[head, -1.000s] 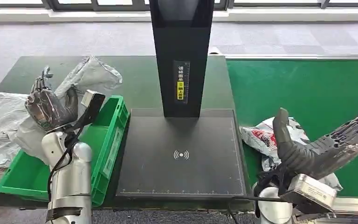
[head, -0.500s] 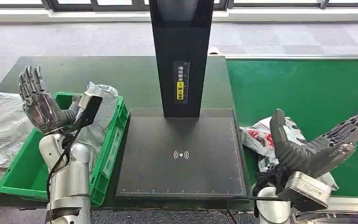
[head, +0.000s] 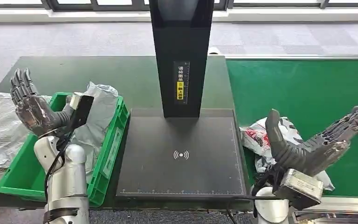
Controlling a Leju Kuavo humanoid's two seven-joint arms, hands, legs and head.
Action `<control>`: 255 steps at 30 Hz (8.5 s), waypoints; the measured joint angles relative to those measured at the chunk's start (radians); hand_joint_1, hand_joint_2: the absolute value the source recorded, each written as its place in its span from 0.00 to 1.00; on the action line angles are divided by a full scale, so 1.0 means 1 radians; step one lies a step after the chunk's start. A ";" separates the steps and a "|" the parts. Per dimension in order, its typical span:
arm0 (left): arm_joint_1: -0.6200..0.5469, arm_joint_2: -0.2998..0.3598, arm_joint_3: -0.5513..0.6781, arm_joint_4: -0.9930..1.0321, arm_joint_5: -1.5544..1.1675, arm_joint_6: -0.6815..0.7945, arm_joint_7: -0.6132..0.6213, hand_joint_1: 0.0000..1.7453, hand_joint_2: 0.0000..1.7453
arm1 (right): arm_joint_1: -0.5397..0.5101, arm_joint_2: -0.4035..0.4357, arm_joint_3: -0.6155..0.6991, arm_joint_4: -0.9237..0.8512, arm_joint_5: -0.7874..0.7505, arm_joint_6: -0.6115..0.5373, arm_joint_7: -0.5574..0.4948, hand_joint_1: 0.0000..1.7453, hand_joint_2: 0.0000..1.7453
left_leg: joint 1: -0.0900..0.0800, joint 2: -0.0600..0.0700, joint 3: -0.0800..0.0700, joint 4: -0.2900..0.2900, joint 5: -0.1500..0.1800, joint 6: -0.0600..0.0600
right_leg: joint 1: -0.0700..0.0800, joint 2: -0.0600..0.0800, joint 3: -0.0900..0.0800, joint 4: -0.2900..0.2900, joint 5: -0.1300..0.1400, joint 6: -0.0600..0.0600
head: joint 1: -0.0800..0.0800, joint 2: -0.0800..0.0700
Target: Moved the parcel from conveyor to table for the left to box.
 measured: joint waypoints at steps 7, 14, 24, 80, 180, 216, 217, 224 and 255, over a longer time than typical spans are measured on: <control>0.055 -0.008 -0.062 0.039 1.053 -0.402 -0.359 0.00 1.00 | -0.024 -0.008 -0.276 0.269 0.991 -0.031 0.583 0.00 1.00 | 0.000 -0.008 0.000 0.001 0.000 0.002 | 0.000 -0.007 0.004 -0.001 -0.003 0.003 | 0.000 0.000; 0.130 -0.012 -0.209 0.045 1.425 -1.071 -0.402 0.00 1.00 | -0.095 -0.037 -0.525 0.548 0.771 0.028 0.499 0.00 1.00 | -0.002 -0.007 -0.002 0.002 -0.001 0.003 | -0.002 -0.006 0.002 -0.001 -0.001 0.004 | 0.000 0.000; 0.152 -0.004 -0.299 0.042 1.403 -1.104 -0.402 0.00 1.00 | -0.217 -0.077 -0.612 0.830 0.711 -0.050 0.402 0.00 1.00 | -0.001 -0.006 -0.002 0.001 -0.001 0.003 | -0.001 -0.005 0.001 -0.001 -0.001 0.004 | 0.000 0.000; 0.190 0.011 -0.340 0.086 1.221 -0.919 -0.402 0.00 1.00 | -0.242 0.018 -0.767 0.606 0.523 -0.052 0.103 1.00 1.00 | -0.002 -0.009 -0.003 0.001 -0.001 0.003 | -0.002 -0.008 0.002 -0.001 -0.001 0.004 | 0.000 0.000; 0.159 0.014 -0.491 0.216 1.243 -0.845 -0.402 0.00 1.00 | -0.485 0.067 0.078 1.149 -0.147 0.353 -0.031 0.00 1.00 | 0.000 -0.004 -0.004 0.001 0.001 0.002 | 0.000 -0.003 -0.001 0.000 0.001 0.004 | 0.000 0.000; 0.217 0.027 -0.480 0.106 1.201 -0.794 -0.402 0.00 1.00 | -0.298 0.059 0.065 0.556 0.115 0.000 0.040 0.00 1.00 | 0.000 -0.005 -0.004 0.001 0.001 0.002 | -0.001 -0.005 -0.001 0.000 0.000 0.004 | 0.000 0.000; 0.218 0.027 -0.480 0.105 1.201 -0.794 -0.402 0.00 1.00 | -0.298 0.059 0.065 0.554 0.115 -0.001 0.039 0.00 1.00 | 0.000 -0.005 -0.004 0.001 0.001 0.002 | -0.001 -0.005 -0.001 0.000 0.000 0.004 | 0.000 0.000; 0.219 0.027 -0.480 0.102 1.192 -0.785 -0.402 0.00 1.00 | -0.293 0.058 0.065 0.531 0.106 -0.023 0.030 0.00 1.00 | 0.000 -0.005 -0.004 0.001 0.001 0.002 | -0.001 -0.005 -0.001 0.000 0.000 0.004 | 0.000 0.000; 0.008 -0.021 -0.852 0.325 0.793 -0.542 -0.301 0.00 1.00 | -0.173 0.028 0.009 0.075 0.024 -0.052 -0.088 0.00 1.00 | -0.002 -0.002 -0.003 0.002 0.000 0.003 | -0.002 -0.001 -0.002 0.000 0.002 0.004 | 0.000 0.000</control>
